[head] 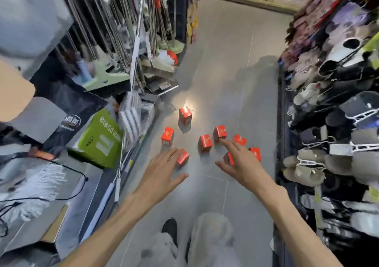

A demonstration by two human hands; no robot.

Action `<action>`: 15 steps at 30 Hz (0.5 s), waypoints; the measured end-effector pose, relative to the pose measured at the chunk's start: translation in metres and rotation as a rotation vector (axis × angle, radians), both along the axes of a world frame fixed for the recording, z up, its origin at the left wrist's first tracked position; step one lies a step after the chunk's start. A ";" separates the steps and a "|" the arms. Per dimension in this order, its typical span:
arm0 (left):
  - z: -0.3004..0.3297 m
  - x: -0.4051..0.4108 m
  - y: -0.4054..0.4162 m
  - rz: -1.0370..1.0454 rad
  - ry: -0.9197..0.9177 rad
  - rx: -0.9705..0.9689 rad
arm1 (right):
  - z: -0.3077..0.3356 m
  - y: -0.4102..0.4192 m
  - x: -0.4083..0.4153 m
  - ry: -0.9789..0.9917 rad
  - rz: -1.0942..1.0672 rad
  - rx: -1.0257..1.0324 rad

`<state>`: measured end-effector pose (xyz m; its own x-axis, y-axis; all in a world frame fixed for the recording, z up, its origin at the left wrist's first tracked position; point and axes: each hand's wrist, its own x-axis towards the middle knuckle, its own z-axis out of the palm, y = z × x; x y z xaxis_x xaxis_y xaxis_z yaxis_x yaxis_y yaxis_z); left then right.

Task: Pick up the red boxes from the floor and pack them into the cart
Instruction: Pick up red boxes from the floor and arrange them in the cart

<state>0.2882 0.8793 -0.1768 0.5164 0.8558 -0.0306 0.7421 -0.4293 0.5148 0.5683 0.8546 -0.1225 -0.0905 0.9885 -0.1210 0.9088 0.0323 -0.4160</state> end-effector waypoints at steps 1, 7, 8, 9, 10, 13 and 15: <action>-0.011 0.007 0.022 0.011 -0.006 -0.019 | -0.009 0.024 0.009 0.016 -0.008 -0.012; -0.092 0.055 0.141 0.101 -0.012 -0.074 | -0.094 0.170 0.065 0.088 -0.016 -0.082; -0.109 0.064 0.161 0.118 -0.013 -0.075 | -0.112 0.194 0.073 0.092 -0.006 -0.095; -0.129 0.071 0.177 0.143 -0.021 -0.091 | -0.130 0.215 0.081 0.096 0.005 -0.108; -0.150 0.078 0.193 0.178 -0.030 -0.112 | -0.149 0.235 0.088 0.099 0.014 -0.119; -0.221 0.093 0.233 0.299 -0.034 -0.168 | -0.210 0.290 0.103 0.103 0.040 -0.158; -0.272 0.102 0.251 0.348 -0.014 -0.214 | -0.254 0.317 0.107 0.117 0.042 -0.189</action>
<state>0.3898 1.1306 -0.4491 0.1990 0.9544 -0.2224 0.8162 -0.0359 0.5766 0.6753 1.1714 -0.3767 -0.1551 0.9442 -0.2905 0.8534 -0.0201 -0.5209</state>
